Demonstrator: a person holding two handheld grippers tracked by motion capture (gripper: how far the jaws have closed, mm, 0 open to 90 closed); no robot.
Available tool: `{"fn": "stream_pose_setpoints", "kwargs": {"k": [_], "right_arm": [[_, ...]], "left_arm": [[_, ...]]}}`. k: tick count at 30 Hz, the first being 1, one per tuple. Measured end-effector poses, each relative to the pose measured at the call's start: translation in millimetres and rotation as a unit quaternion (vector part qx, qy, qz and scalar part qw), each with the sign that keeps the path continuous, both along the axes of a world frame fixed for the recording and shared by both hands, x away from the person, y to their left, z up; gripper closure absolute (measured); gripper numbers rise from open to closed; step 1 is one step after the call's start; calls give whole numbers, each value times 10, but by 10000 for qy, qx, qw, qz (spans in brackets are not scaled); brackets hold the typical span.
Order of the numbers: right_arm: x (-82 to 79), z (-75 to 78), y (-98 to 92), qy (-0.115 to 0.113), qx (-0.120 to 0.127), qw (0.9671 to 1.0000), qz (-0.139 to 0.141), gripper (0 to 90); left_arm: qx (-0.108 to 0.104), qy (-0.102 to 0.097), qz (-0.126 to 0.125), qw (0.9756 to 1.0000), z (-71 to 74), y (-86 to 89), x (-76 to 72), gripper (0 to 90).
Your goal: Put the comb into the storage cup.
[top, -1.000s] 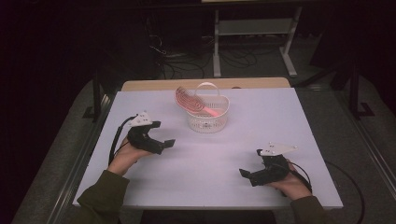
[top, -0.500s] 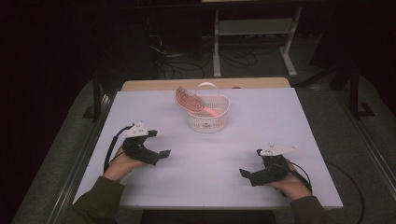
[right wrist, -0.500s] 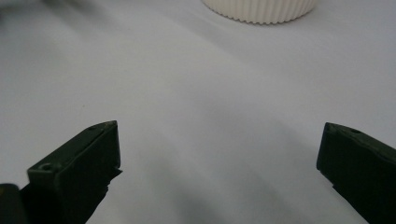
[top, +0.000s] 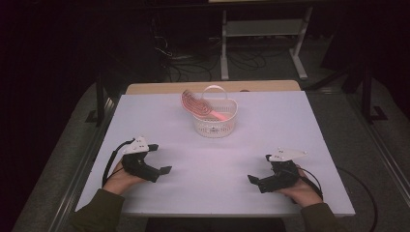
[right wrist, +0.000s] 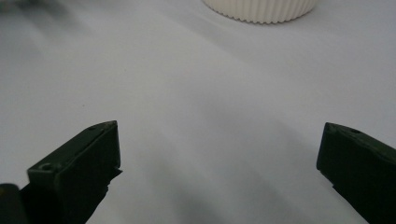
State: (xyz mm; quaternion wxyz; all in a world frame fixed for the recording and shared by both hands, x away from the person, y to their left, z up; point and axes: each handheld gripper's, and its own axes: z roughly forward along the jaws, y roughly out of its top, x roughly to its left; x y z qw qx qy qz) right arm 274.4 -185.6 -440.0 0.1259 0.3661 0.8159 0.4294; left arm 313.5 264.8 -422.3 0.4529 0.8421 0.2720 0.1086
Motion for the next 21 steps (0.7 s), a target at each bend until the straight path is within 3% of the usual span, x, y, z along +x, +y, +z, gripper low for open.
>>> {"fn": "stream_pose_setpoints", "kwargs": {"k": [12, 21], "right_arm": [[3, 0, -7, -3, 2, 10000, -21, 0], [6, -9, -6, 2, -27, 10000, -28, 0]], "left_arm": [[73, 120, -28, 9999, -92, 51, -103, 1], [174, 141, -96, 9997, -124, 47, -96, 0]]}}
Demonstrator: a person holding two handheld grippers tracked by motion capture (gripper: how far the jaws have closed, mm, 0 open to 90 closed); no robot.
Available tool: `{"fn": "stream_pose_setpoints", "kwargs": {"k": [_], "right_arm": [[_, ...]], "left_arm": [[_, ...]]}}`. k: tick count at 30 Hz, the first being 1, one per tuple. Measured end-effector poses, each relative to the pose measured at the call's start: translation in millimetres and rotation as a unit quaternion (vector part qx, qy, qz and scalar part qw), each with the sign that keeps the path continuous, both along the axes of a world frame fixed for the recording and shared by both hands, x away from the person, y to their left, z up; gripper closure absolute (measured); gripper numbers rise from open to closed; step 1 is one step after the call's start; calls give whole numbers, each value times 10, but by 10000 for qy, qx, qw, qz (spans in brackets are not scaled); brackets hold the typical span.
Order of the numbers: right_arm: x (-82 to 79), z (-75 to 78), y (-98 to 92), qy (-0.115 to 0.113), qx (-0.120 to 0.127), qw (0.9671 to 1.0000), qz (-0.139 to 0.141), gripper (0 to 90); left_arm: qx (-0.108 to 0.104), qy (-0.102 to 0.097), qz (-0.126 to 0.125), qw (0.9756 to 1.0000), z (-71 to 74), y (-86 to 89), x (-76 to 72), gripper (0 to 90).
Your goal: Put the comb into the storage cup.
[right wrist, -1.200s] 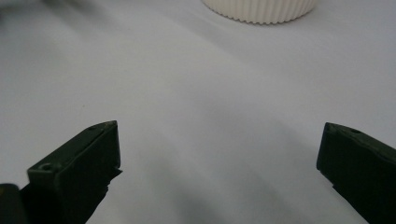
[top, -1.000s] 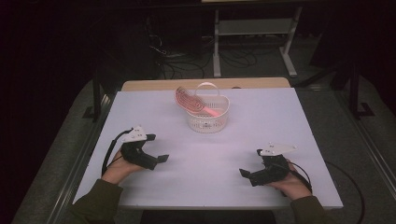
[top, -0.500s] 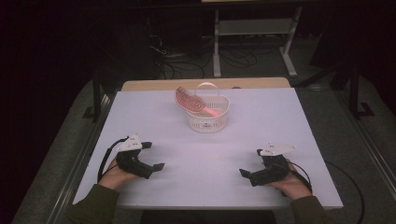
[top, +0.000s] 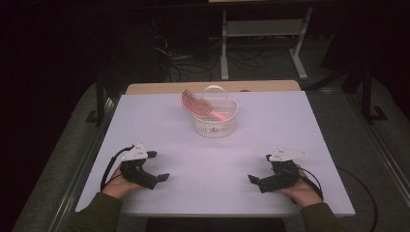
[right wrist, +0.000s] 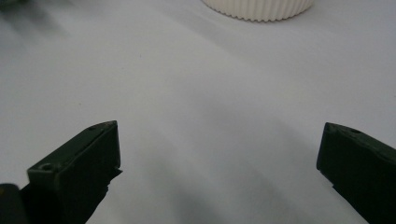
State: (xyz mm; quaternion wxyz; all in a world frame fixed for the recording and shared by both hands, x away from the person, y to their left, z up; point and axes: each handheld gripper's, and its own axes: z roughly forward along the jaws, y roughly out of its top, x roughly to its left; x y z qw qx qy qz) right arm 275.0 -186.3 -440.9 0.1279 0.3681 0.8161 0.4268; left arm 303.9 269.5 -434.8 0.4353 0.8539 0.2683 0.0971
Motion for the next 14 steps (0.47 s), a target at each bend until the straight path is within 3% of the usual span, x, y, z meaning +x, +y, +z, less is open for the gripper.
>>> {"fn": "stream_pose_setpoints", "kwargs": {"k": [14], "right_arm": [[-3, -1, 7, -2, -27, 10000, -3, 0]], "left_arm": [[64, 51, -74, 9999, -29, -18, 0, 0]]}}
